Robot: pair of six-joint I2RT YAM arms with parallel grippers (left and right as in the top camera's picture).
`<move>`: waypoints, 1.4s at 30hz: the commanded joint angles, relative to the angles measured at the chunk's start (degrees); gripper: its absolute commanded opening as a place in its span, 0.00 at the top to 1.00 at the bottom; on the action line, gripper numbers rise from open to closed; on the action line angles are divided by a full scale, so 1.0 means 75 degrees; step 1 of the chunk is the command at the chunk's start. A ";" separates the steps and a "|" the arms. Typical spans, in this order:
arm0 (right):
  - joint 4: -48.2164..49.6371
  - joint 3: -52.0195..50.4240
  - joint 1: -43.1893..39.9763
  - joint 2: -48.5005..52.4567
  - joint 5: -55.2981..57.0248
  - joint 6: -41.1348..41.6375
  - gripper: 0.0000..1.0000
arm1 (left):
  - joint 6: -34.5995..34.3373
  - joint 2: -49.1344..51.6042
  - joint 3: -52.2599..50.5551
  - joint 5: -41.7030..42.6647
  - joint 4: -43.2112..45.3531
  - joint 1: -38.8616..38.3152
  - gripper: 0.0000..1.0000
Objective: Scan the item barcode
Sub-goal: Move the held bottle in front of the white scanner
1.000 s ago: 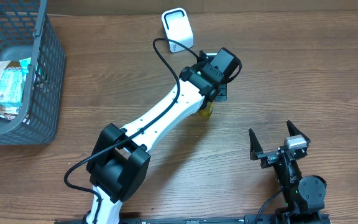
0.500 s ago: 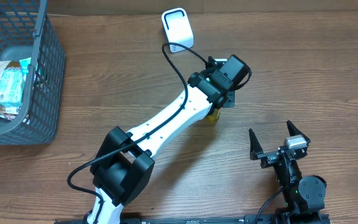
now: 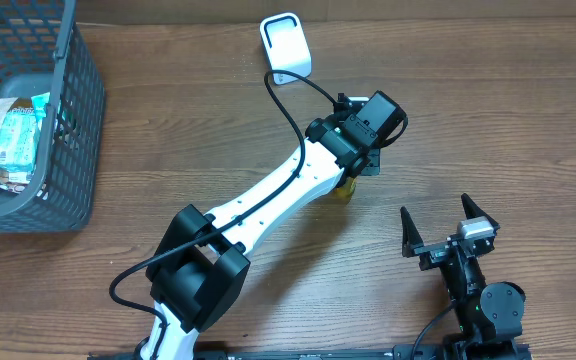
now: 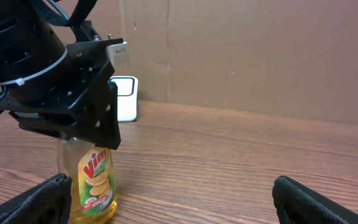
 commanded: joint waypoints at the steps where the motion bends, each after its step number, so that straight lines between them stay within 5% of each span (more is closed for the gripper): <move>1: 0.0026 -0.0079 -0.0020 -0.0058 0.0041 -0.0009 0.00 | -0.0044 -0.0003 0.0195 -0.0105 -0.0055 -0.0087 0.62; 42: 0.0023 -0.0079 -0.0020 -0.0058 0.0041 -0.0009 0.00 | -0.0111 0.0420 0.0195 -0.0332 0.0350 -0.0149 0.59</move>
